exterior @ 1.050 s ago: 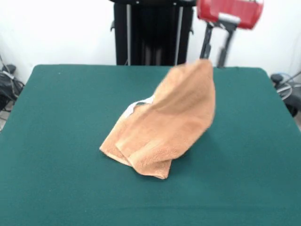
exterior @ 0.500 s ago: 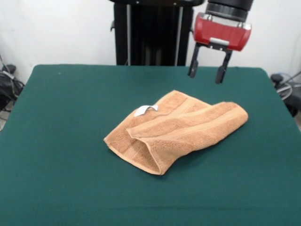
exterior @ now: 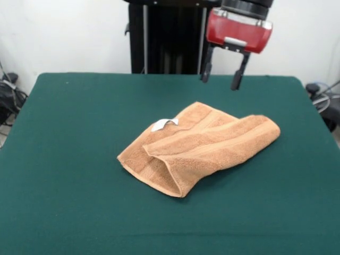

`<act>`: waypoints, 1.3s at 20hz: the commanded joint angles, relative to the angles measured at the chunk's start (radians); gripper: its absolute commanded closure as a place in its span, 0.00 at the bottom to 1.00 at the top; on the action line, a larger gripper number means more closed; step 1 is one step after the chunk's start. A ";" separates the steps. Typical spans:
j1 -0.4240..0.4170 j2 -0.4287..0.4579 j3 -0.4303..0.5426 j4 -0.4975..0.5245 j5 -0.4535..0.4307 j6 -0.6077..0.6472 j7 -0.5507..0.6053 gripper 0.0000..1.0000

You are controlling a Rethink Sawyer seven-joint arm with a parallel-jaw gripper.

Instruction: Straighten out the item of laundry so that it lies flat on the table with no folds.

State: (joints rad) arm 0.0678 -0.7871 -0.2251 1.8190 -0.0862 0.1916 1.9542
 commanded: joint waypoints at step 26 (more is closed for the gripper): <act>-0.441 0.190 0.383 -0.119 -0.203 0.080 -0.051 0.00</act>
State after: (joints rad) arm -0.3838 -0.6321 0.0226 1.7048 -0.2320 0.1916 1.9542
